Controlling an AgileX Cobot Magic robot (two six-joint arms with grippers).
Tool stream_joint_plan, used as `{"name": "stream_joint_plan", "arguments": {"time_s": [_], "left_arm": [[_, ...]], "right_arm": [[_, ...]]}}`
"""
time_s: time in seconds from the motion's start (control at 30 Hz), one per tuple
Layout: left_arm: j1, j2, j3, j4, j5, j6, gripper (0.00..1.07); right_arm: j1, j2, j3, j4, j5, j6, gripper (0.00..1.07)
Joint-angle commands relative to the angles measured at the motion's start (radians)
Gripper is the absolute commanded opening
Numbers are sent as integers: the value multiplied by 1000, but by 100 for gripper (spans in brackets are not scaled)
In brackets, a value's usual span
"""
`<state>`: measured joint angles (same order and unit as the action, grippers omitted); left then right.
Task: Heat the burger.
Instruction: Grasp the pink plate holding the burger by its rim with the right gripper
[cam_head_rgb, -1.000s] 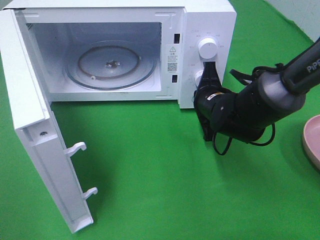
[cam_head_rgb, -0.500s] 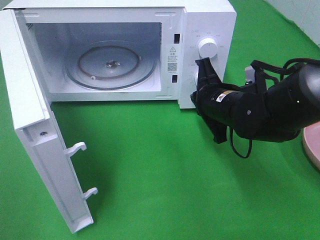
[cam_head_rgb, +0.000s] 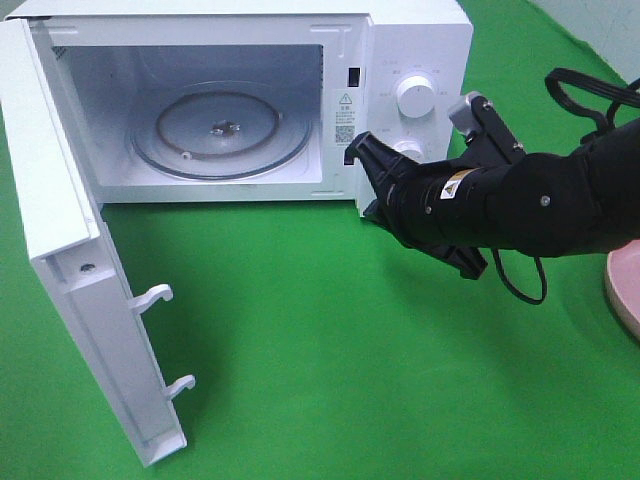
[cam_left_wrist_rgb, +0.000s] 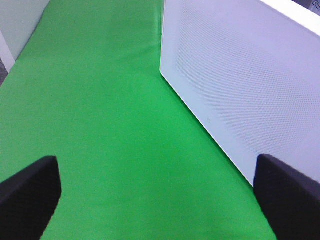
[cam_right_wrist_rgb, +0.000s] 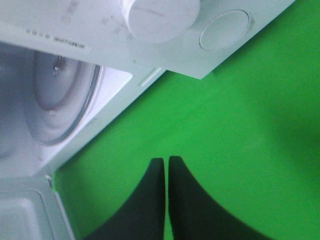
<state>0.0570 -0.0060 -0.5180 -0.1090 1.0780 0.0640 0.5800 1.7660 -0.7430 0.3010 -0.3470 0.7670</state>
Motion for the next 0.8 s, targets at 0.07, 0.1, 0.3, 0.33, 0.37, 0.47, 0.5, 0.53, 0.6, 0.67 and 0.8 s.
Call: {"name": "stream_joint_plan", "arguments": {"time_s": [0.07,0.1,0.3,0.33,0.37,0.47,0.5,0.53,0.6,0.67,0.8], "left_arm": [[-6,-15,3,0,-9,-5,98],[-6,-15,3,0,-9,-5,98],[-6,-15,3,0,-9,-5,98],[-6,-15,3,0,-9,-5,98],[-6,-15,3,0,-9,-5,98],[-6,-15,3,0,-9,-5,98],[-6,-15,3,0,-9,-5,98],[-6,-15,3,0,-9,-5,98],[-6,-15,3,0,-9,-5,98],[-6,-15,3,0,-9,-5,98],[-6,-15,3,0,-9,-5,98]], "right_arm": [[-7,-37,0,-11,114,-165,5],[-7,-57,0,-12,175,-220,6],[-7,-122,0,-14,323,-402,7],[-7,-142,0,-14,367,-455,7],[-7,-142,0,-14,367,-455,7],[-7,-172,0,-24,450,-538,7],[-7,-172,0,-24,450,-538,7],[-7,-181,-1,-45,485,-561,7],[-7,-190,-4,-80,538,-574,8],[-7,-196,-8,-98,565,-582,8],[-7,-224,-30,-156,673,-601,8]]}}
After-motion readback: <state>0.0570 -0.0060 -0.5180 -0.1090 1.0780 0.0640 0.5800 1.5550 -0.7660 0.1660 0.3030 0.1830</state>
